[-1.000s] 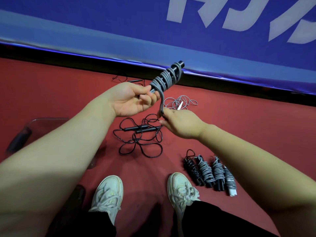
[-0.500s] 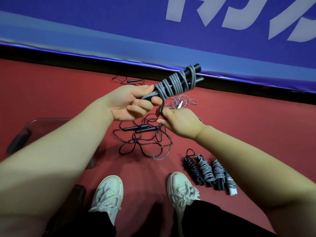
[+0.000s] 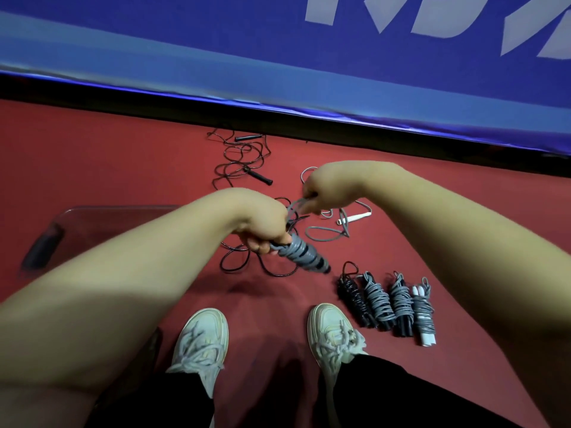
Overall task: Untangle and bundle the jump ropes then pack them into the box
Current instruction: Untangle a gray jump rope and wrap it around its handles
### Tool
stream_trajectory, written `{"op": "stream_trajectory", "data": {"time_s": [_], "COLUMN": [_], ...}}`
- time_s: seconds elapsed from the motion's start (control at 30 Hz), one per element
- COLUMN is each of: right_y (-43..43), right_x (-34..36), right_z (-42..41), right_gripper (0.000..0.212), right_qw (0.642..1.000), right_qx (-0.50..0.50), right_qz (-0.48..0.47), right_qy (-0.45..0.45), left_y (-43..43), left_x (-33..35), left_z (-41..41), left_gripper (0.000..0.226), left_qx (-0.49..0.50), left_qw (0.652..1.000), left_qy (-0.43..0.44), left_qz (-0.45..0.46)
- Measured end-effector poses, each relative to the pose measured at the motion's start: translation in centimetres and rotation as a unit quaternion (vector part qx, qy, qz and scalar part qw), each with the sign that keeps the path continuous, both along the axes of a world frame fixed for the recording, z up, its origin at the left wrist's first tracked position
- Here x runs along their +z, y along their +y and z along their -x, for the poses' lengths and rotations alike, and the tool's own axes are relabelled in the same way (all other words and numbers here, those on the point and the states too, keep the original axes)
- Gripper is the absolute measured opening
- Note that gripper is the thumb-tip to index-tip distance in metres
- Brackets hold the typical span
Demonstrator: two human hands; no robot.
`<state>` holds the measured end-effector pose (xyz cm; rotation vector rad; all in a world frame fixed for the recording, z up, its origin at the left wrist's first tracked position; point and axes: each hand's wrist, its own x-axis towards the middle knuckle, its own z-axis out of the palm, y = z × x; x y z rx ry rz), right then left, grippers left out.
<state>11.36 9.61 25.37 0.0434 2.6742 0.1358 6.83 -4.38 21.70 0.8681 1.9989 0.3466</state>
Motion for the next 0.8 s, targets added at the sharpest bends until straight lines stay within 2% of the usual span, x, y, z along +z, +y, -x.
{"op": "stream_trajectory", "data": {"time_s": [0.1,0.17,0.3,0.37,0.47,0.57,0.67,0.8], "right_y": [-0.7,-1.2,-2.8,-3.4,-3.6,-3.7,-2.9,-0.5], "right_x": [0.3,0.6,0.7,0.0,-0.7,-1.5,-2.0,-2.9], "right_z": [-0.1,-0.7,-2.2,-2.4,-3.0,-3.6,-3.7,-3.8], "right_gripper": [0.038,0.032,0.028,0.026,0.028,0.032,0.028,0.032], "right_qw": [0.998,0.997,0.989,0.982,0.952,0.899,0.876,0.872], "right_qx": [-0.059,-0.067,-0.058,-0.073,-0.111,-0.143,-0.148,-0.144], "right_qz": [0.003,0.011,0.034,0.066,0.184,0.346,0.395,0.380], "right_qy": [0.006,0.046,0.131,0.159,0.218,0.227,0.233,0.275], "left_y": [0.3,0.2,0.5,0.6,0.5,0.0,-1.0,-2.3], "left_x": [-1.0,-1.0,-0.5,0.0,1.1,2.1,2.5,2.9], "left_z": [0.9,1.6,2.2,2.5,2.6,2.9,3.3,3.5], "left_gripper": [0.031,0.028,0.025,0.024,0.025,0.022,0.019,0.018], "left_qx": [0.142,0.240,0.334,0.380,0.426,0.437,0.394,0.303], "left_qw": [0.984,0.950,0.900,0.858,0.784,0.719,0.704,0.732], "left_qy": [-0.062,-0.127,-0.157,-0.205,-0.293,-0.374,-0.426,-0.446], "left_qz": [-0.090,-0.151,-0.234,-0.278,-0.344,-0.390,-0.410,-0.416]}}
